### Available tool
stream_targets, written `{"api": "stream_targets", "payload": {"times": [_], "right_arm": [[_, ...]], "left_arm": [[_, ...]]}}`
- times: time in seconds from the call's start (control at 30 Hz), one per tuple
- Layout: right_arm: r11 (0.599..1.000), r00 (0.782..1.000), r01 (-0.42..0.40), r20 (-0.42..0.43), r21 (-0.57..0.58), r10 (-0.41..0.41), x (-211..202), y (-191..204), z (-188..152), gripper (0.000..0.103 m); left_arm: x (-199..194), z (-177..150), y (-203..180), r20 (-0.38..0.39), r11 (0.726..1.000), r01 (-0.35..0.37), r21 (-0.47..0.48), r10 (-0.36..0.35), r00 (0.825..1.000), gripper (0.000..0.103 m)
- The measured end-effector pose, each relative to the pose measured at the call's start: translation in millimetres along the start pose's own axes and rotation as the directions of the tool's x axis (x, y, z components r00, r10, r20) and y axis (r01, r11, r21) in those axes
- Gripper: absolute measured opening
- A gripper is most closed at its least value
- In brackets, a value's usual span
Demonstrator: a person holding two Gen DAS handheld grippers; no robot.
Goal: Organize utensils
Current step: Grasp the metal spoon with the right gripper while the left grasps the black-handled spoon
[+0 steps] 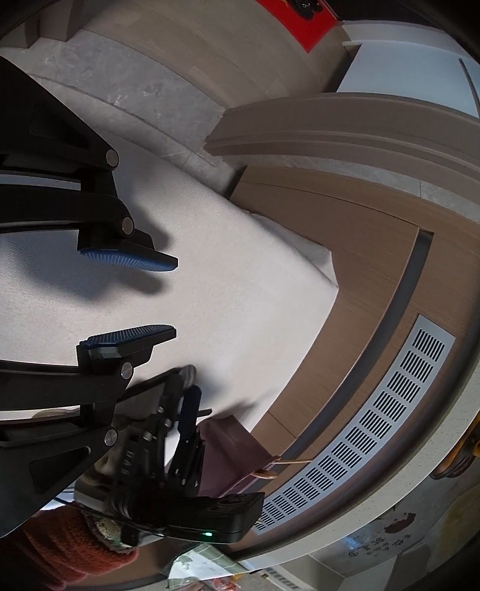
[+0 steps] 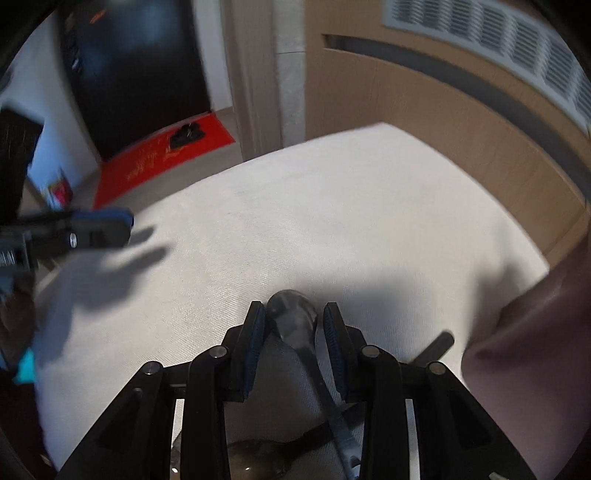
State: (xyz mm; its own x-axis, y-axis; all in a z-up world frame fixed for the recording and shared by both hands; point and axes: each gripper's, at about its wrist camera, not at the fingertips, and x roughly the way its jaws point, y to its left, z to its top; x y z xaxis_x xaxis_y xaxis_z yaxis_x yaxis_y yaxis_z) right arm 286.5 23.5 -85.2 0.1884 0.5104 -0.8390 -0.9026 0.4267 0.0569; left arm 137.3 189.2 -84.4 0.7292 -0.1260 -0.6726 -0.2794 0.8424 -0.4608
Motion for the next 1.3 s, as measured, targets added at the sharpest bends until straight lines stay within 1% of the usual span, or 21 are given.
{"api": "stream_targets", "payload": {"times": [0.03,0.17,0.23,0.3,0.37,0.43,0.5,0.57,0.63,0.73,0.87,0.9,0.97,1.07,1.1,1.13,1.17,1.23,1.3], "right_arm": [[1.000,1.000,0.007,0.002,0.027,-0.007,-0.6,-3.9,-1.8,0.025],[0.987,0.995,0.097,0.003,0.127,-0.099,-19.4,-11.8,-22.7,0.025],[0.973,0.994,0.096,0.026,0.211,-0.104,-39.3,-18.8,-39.3,0.025],[0.953,0.990,0.111,0.053,0.281,-0.131,-63.3,-24.7,-62.0,0.025],[0.932,0.983,0.133,0.075,0.337,-0.168,-85.2,-29.0,-86.4,0.025],[0.912,0.975,0.156,0.090,0.380,-0.205,-103.8,-30.4,-109.0,0.025],[0.888,0.964,0.181,0.101,0.424,-0.244,-120.5,-30.8,-134.0,0.025],[0.865,0.958,0.192,0.102,0.463,-0.267,-129.1,-29.7,-152.4,0.025],[0.840,0.949,0.209,0.104,0.500,-0.298,-136.1,-28.5,-170.6,0.025],[0.816,0.938,0.223,0.110,0.534,-0.329,-147.0,-36.0,-191.4,0.025],[0.797,0.933,0.202,0.136,0.569,-0.334,-145.6,-39.4,-197.9,0.025],[0.793,0.932,0.200,0.138,0.575,-0.335,-142.5,-40.9,-195.3,0.025],[0.790,0.931,0.199,0.139,0.580,-0.337,-145.5,-41.1,-201.1,0.025],[0.794,0.930,0.202,0.141,0.574,-0.339,-145.1,-40.8,-201.1,0.025],[0.796,0.929,0.205,0.142,0.569,-0.341,-146.1,-39.7,-203.5,0.025],[0.798,0.928,0.210,0.141,0.565,-0.344,-146.2,-39.4,-201.9,0.026],[0.799,0.928,0.211,0.141,0.563,-0.345,-147.3,-37.7,-204.3,0.026],[0.801,0.928,0.216,0.138,0.558,-0.346,-146.3,-37.2,-203.7,0.026],[0.800,0.928,0.219,0.134,0.558,-0.347,-145.7,-36.8,-205.5,0.026]], "left_arm": [[0.8,-0.8,-0.4,-0.004,1.000,0.002,-0.001,-0.002,1.000,0.031],[3.3,-3.0,-9.2,-0.018,1.000,0.014,0.012,-0.014,1.000,0.031],[4.8,-5.9,-18.4,-0.030,0.999,0.029,0.034,-0.028,0.999,0.031],[7.2,-10.1,-32.9,-0.050,0.996,0.052,0.077,-0.048,0.998,0.031],[9.3,-16.9,-51.2,-0.076,0.987,0.082,0.137,-0.072,0.995,0.031],[11.6,-26.7,-72.9,-0.111,0.970,0.114,0.212,-0.092,0.990,0.031],[14.7,-36.0,-90.1,-0.151,0.954,0.134,0.270,-0.095,0.984,0.031],[21.8,-43.8,-104.9,-0.180,0.946,0.130,0.296,-0.079,0.980,0.031],[25.4,-45.6,-115.6,-0.175,0.944,0.118,0.309,-0.066,0.982,0.031],[33.8,-44.6,-134.0,-0.184,0.925,0.123,0.359,-0.059,0.981,0.031],[61.1,-39.5,-158.0,-0.204,0.896,0.092,0.434,-0.002,0.979,0.031],[69.5,-37.2,-163.0,-0.208,0.890,0.080,0.449,0.017,0.978,0.031],[84.9,-31.1,-172.6,-0.217,0.876,0.053,0.480,0.060,0.974,0.031],[107.8,-18.5,-180.6,-0.242,0.866,0.041,0.498,0.094,0.966,0.030],[112.1,-14.6,-182.5,-0.238,0.864,0.035,0.502,0.100,0.966,0.029],[116.4,-10.8,-184.8,-0.234,0.860,0.019,0.510,0.117,0.965,0.026],[119.5,-8.5,-187.0,-0.231,0.856,0.006,0.517,0.132,0.964,0.020],[123.9,-4.7,-190.1,-0.228,0.853,-0.002,0.522,0.143,0.963,0.015],[124.1,-4.9,-191.2,-0.231,0.853,0.000,0.521,0.141,0.963,0.014]]}}
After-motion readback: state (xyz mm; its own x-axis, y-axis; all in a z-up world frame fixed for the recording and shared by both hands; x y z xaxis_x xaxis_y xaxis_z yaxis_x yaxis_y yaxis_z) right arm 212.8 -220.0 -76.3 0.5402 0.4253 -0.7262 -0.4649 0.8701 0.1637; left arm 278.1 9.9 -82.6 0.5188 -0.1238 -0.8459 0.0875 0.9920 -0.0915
